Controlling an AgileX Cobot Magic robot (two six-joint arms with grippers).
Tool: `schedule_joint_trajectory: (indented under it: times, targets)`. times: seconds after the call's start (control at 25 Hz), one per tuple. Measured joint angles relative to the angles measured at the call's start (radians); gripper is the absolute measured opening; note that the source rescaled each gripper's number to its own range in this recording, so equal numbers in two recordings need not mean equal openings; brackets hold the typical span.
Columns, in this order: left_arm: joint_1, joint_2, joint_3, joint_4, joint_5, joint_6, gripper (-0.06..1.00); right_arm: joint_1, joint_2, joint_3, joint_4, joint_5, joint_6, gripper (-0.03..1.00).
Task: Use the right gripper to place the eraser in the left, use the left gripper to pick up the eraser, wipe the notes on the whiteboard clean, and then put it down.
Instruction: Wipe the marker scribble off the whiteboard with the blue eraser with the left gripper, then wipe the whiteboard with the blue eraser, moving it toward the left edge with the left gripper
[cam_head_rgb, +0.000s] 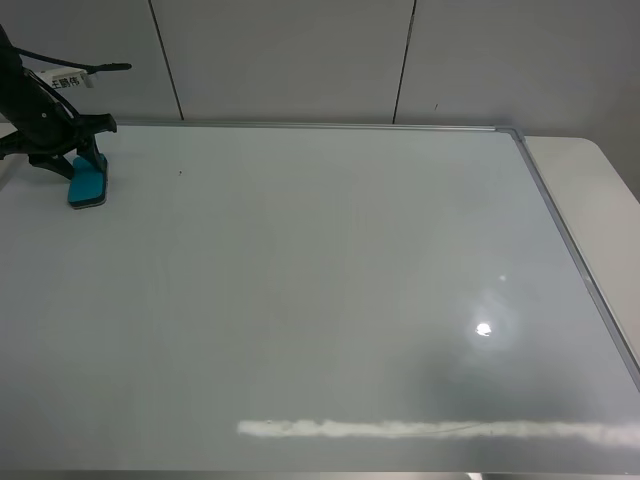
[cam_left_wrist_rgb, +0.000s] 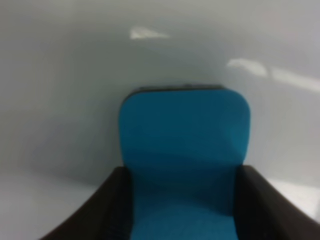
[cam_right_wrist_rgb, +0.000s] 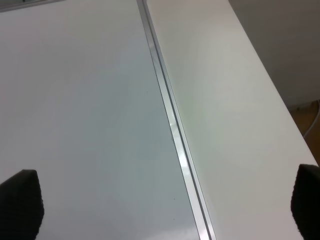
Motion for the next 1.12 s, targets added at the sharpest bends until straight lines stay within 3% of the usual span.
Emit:
schedule_joint_trajectory:
  times: [0.16, 0.28, 0.64, 0.96, 1.12]
  targets:
    - [-0.041, 0.0, -0.012, 0.053, 0.011, -0.001, 0.03, 0.0, 0.0, 0.0, 0.0, 0.0, 0.0, 1.0]
    - [-0.113, 0.007, -0.039, 0.076, 0.04, -0.001, 0.03, 0.0, 0.0, 0.0, 0.0, 0.0, 0.0, 1.0]
    - [-0.373, 0.083, -0.191, 0.062, 0.128, -0.001, 0.03, 0.0, 0.0, 0.0, 0.0, 0.0, 0.0, 1.0]
    - [-0.503, 0.13, -0.261, 0.08, 0.181, -0.001, 0.03, 0.0, 0.0, 0.0, 0.0, 0.0, 0.0, 1.0]
    - [-0.578, 0.13, -0.264, 0.052, 0.224, 0.033, 0.03, 0.0, 0.0, 0.0, 0.0, 0.0, 0.0, 1.0]
